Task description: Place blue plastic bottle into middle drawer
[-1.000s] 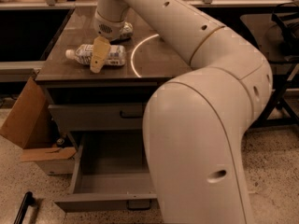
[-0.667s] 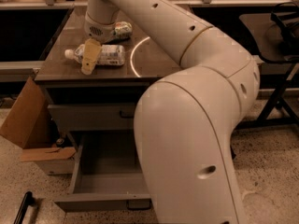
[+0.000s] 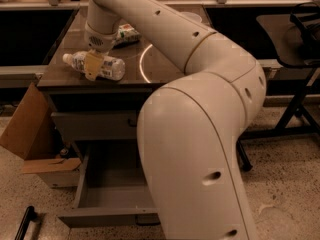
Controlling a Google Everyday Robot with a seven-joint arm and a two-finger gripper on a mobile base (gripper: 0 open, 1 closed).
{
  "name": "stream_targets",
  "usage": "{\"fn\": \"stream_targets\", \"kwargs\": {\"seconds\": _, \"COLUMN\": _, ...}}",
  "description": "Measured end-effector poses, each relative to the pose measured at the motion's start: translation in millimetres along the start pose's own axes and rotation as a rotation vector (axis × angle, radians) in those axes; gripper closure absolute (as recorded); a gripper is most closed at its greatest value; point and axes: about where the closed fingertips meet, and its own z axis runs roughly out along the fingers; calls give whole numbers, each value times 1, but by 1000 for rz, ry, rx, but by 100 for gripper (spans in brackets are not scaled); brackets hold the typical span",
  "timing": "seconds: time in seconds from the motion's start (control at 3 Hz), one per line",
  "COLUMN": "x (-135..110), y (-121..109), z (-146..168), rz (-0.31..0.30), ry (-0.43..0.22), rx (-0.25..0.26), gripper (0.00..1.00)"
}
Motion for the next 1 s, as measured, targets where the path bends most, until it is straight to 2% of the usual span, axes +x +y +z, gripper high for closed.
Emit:
{"fn": "stream_targets", "kwargs": {"seconds": 0.33, "x": -1, "y": 3, "z": -2, "rz": 6, "ry": -11, "rx": -2, "gripper": 64}}
{"fn": "stream_targets", "kwargs": {"seconds": 0.67, "x": -2, "y": 11, "z": -24, "rz": -5, "ry": -45, "rx": 22, "gripper": 87}}
{"fn": "stream_targets", "kwargs": {"seconds": 1.0, "x": 6, "y": 35, "z": -56, "rz": -11, "ry": -104, "rx": 44, "gripper": 100}}
